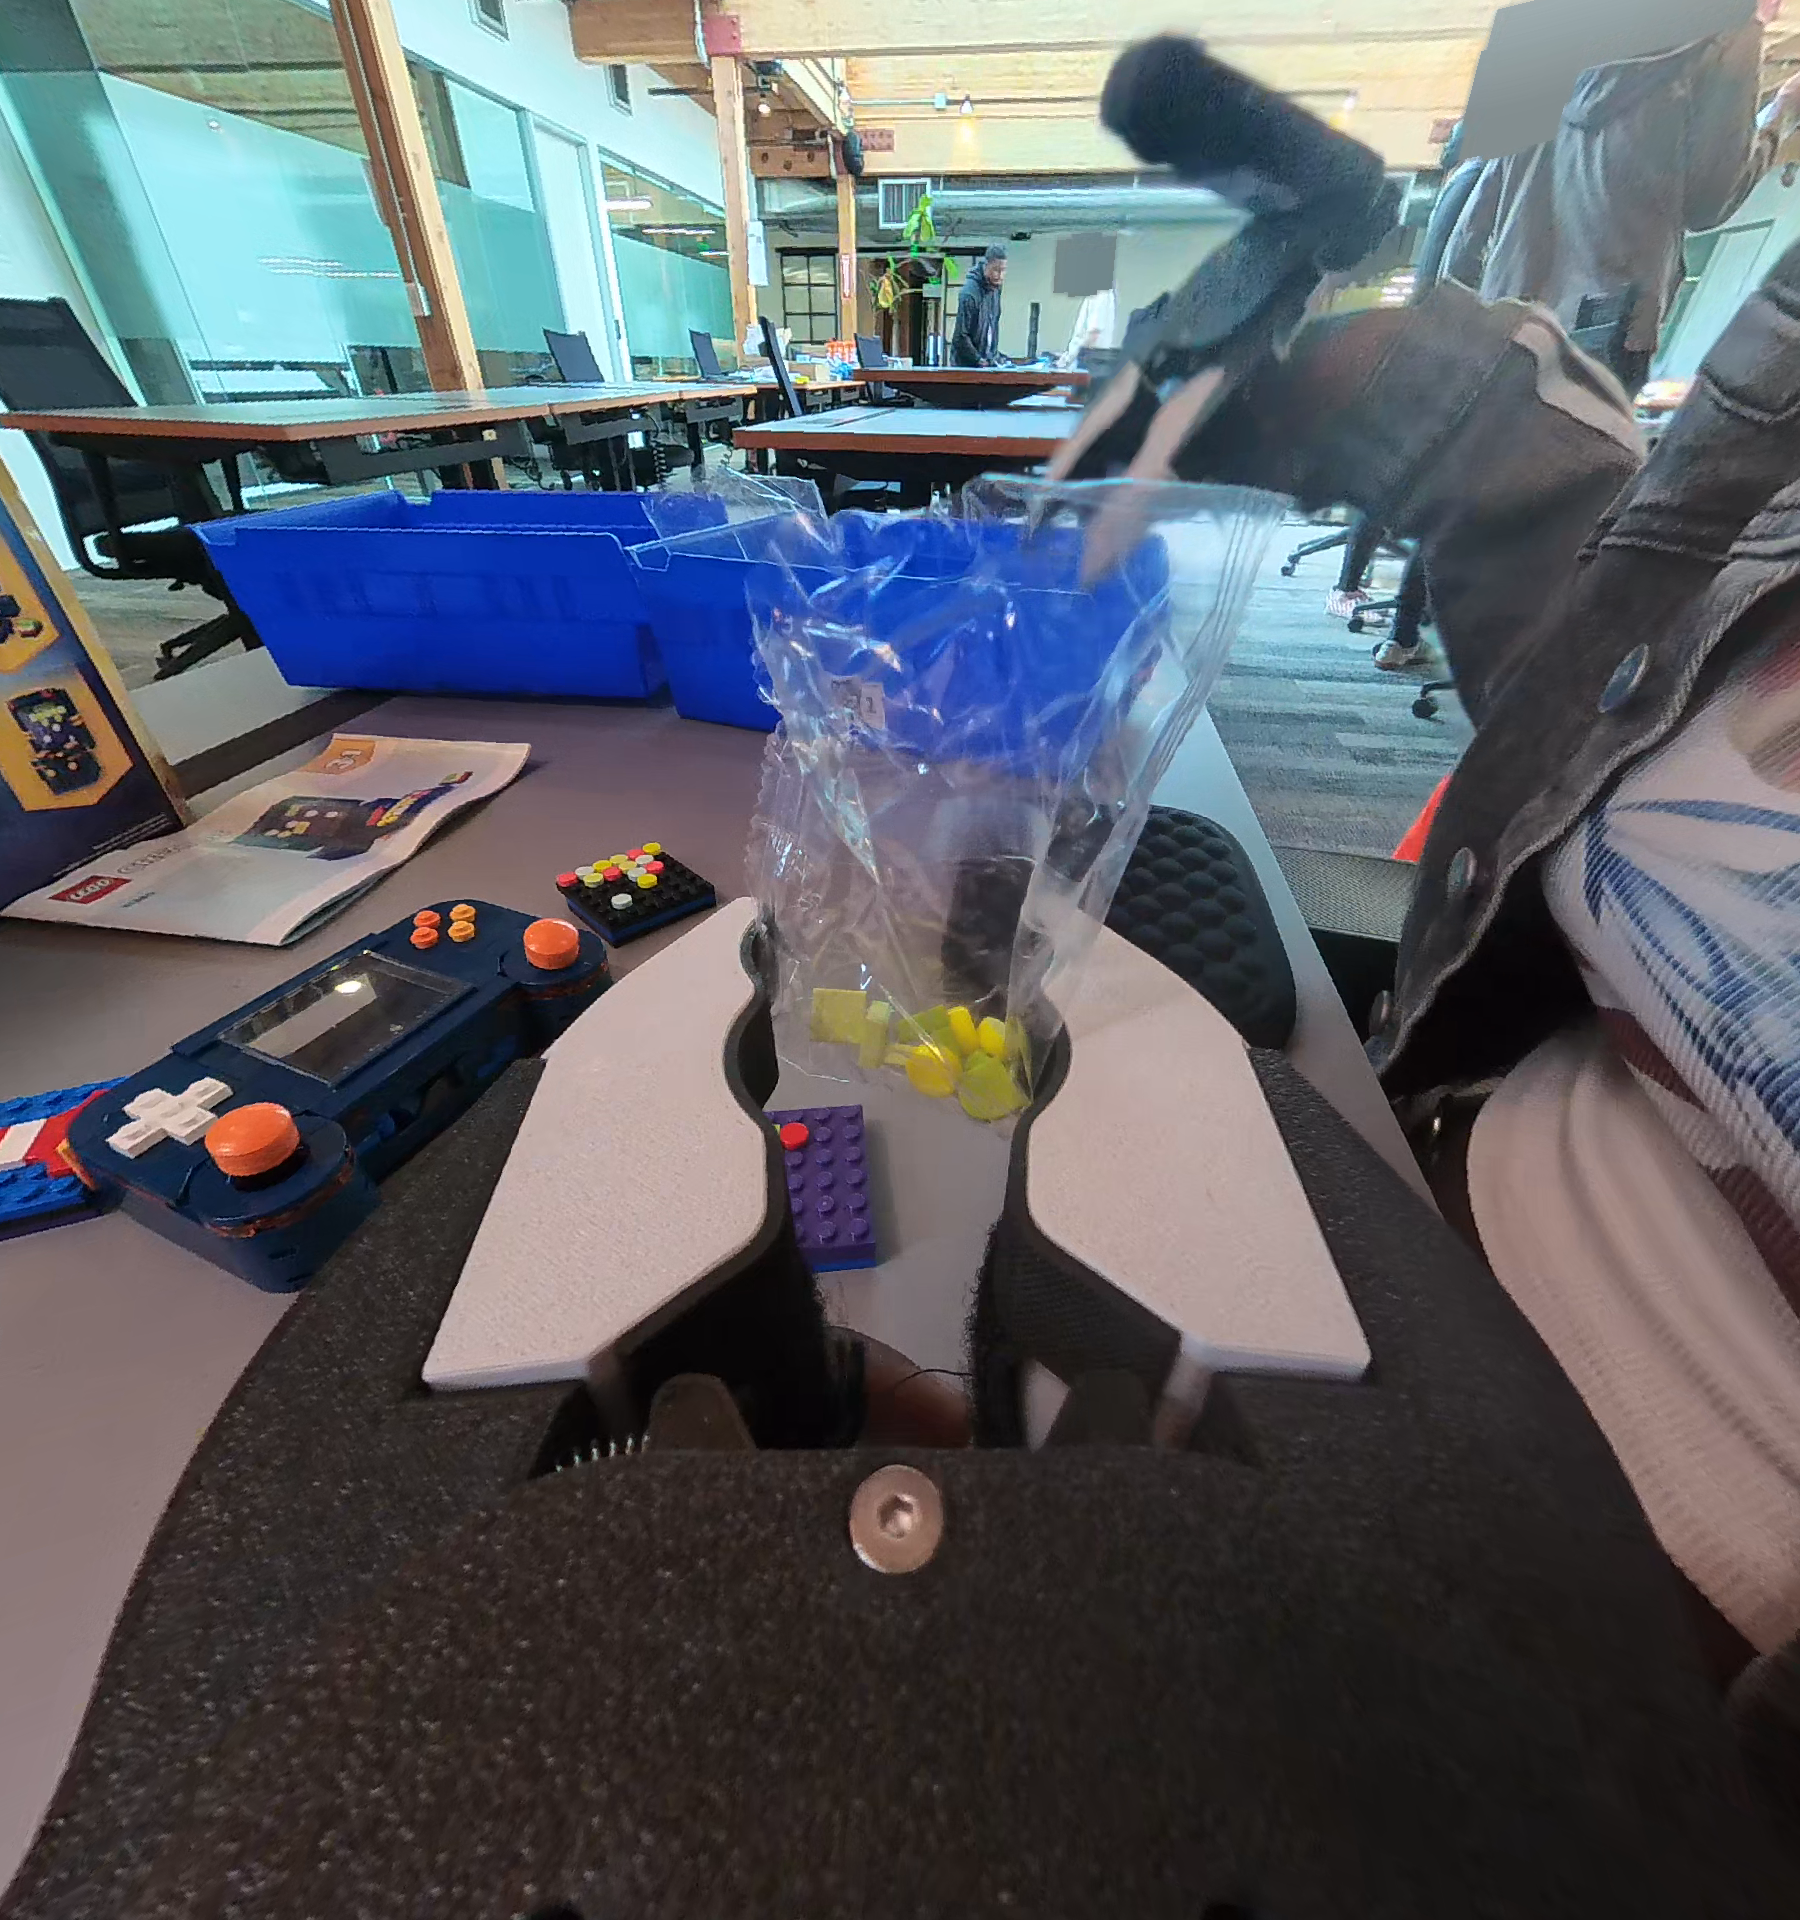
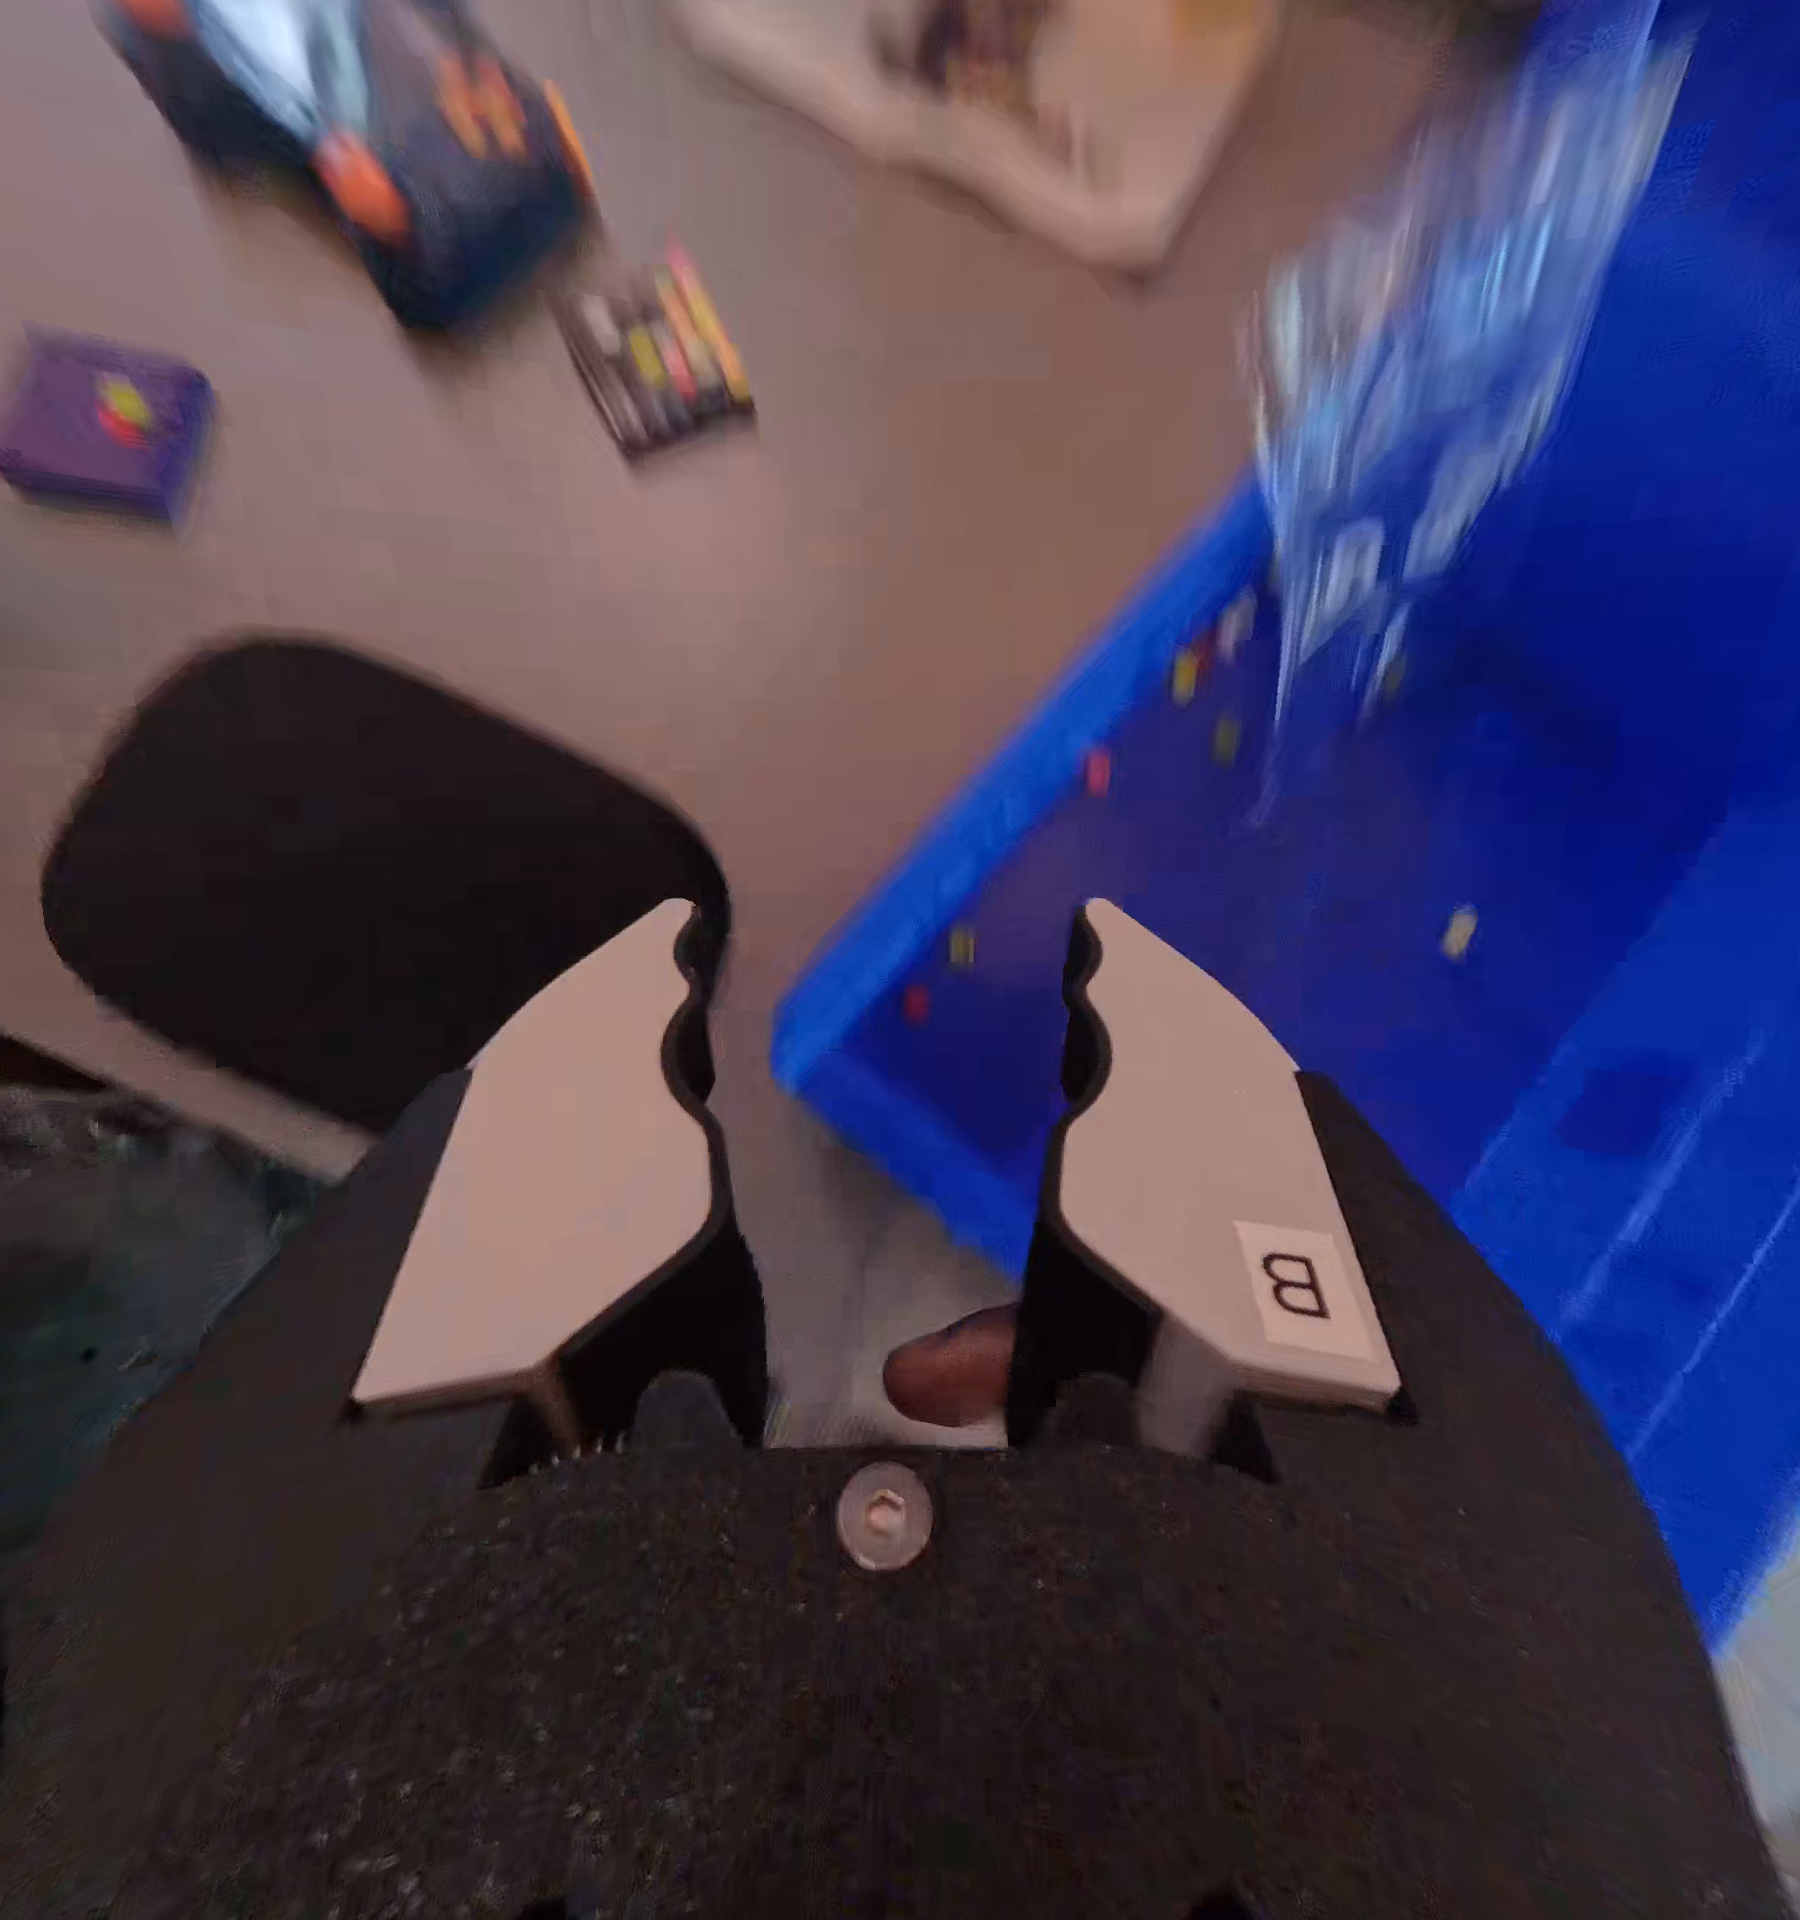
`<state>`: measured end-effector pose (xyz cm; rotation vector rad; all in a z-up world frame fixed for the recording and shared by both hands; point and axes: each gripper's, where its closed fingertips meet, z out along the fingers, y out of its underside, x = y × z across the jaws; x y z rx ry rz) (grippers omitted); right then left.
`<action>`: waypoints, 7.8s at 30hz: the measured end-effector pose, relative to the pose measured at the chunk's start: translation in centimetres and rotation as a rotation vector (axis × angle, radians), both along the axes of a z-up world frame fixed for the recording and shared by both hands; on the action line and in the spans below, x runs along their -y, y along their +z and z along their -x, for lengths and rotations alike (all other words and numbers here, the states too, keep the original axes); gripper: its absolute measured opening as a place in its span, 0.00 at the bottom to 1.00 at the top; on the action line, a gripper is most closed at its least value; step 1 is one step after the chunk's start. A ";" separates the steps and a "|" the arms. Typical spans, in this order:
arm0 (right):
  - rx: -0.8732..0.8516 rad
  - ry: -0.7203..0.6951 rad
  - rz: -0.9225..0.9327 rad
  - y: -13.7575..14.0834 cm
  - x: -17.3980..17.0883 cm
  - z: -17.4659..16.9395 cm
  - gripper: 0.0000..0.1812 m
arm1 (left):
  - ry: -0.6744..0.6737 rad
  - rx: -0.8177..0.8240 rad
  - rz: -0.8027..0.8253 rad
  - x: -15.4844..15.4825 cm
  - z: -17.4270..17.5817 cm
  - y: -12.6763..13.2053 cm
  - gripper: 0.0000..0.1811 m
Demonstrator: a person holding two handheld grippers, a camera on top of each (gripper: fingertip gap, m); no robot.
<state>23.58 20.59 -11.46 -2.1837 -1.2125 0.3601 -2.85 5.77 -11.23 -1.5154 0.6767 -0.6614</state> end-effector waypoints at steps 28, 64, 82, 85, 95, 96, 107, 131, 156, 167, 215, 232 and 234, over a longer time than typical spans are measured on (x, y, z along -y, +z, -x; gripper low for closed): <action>0.153 -0.018 -0.179 -3.1 -14.7 6.0 0.52 | 0.011 0.019 -0.007 0.0 0.2 0.2 0.24; -0.903 0.362 -0.281 16.9 -14.7 7.4 0.00 | -0.001 0.006 -0.018 0.2 0.1 0.2 0.23; -1.096 0.470 -0.192 18.2 -11.5 6.8 0.00 | -0.006 -0.002 -0.020 0.3 0.0 0.1 0.23; -1.101 0.477 -0.189 18.3 -11.2 6.9 0.00 | -0.006 -0.003 -0.019 0.3 -0.1 0.1 0.23; -1.011 0.406 -0.208 17.0 -12.5 7.2 0.00 | -0.008 -0.010 -0.020 0.3 -0.1 0.0 0.23; -0.999 0.391 -0.210 16.8 -12.9 7.2 0.00 | -0.008 -0.011 -0.020 0.3 -0.1 0.0 0.23; -0.191 0.124 -0.727 10.5 -24.4 7.4 0.00 | -0.010 -0.016 -0.022 0.3 -0.2 0.0 0.23; -0.015 0.104 -0.528 2.7 -30.8 8.5 0.21 | -0.019 0.040 -0.023 0.4 0.2 0.5 0.23; 0.223 0.434 0.145 -9.9 -13.1 9.0 0.06 | -0.022 -0.009 -0.025 0.4 -0.3 0.1 0.23; 0.271 0.480 0.035 -10.9 -13.8 8.9 0.04 | -0.021 -0.010 -0.027 0.4 -0.3 0.1 0.23; -0.056 0.662 -0.089 3.4 -2.2 12.9 0.10 | -0.040 -0.075 -0.046 0.8 -0.9 -0.4 0.23; 0.285 0.900 0.034 -10.7 -5.4 11.0 0.04 | -0.032 -0.003 -0.015 0.5 -0.3 -0.1 0.22; 0.338 0.899 -0.015 -10.4 -5.8 10.8 0.04 | -0.033 -0.001 -0.015 0.5 -0.3 0.0 0.22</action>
